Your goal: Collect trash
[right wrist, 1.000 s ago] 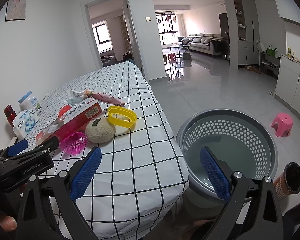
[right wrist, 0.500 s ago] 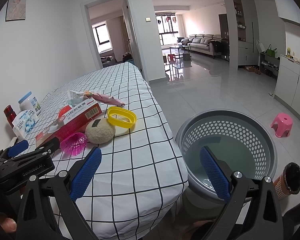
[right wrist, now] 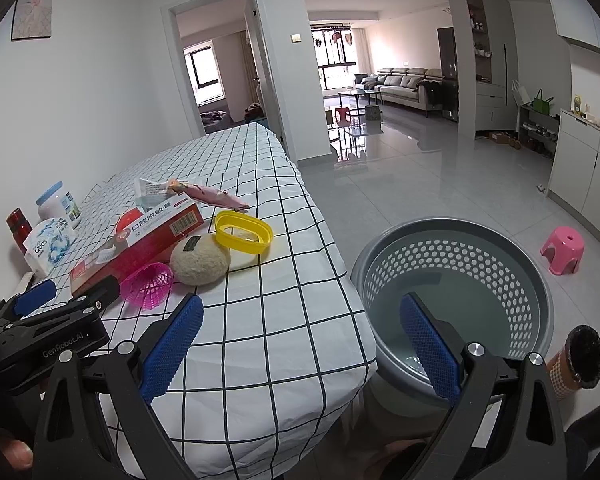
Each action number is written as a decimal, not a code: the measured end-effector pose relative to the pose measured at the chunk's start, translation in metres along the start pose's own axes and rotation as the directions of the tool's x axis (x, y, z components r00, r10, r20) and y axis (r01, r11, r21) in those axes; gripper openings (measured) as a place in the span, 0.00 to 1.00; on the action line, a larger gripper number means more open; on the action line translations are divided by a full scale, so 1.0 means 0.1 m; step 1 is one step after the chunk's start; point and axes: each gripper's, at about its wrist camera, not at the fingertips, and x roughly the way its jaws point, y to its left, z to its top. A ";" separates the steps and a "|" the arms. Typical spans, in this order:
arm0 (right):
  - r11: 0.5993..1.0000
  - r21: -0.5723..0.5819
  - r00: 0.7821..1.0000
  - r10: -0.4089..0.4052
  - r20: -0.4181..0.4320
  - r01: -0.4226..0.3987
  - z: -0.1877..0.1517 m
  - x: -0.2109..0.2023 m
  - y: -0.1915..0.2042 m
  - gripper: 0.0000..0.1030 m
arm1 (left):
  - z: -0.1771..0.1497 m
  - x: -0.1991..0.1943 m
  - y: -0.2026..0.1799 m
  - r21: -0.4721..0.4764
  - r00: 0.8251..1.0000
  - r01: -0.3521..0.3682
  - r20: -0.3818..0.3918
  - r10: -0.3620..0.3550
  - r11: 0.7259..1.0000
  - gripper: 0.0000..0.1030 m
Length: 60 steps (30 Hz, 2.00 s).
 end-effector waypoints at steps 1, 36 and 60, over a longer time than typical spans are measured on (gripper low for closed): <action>1.000 -0.001 1.000 0.000 0.001 0.000 0.00 -0.01 0.00 0.92 | 0.00 0.00 -0.01 0.001 1.000 -0.001 0.000 0.001 1.000 0.94; 1.000 0.000 1.000 -0.001 -0.003 0.001 -0.01 -0.01 0.01 0.92 | -0.04 -0.01 0.00 -0.004 1.000 0.006 -0.004 -0.006 1.000 0.94; 0.980 -0.067 0.978 0.179 -0.107 -0.187 -0.05 0.58 0.30 0.92 | -0.21 0.27 0.75 -0.125 0.985 -0.159 -0.090 0.148 0.979 0.94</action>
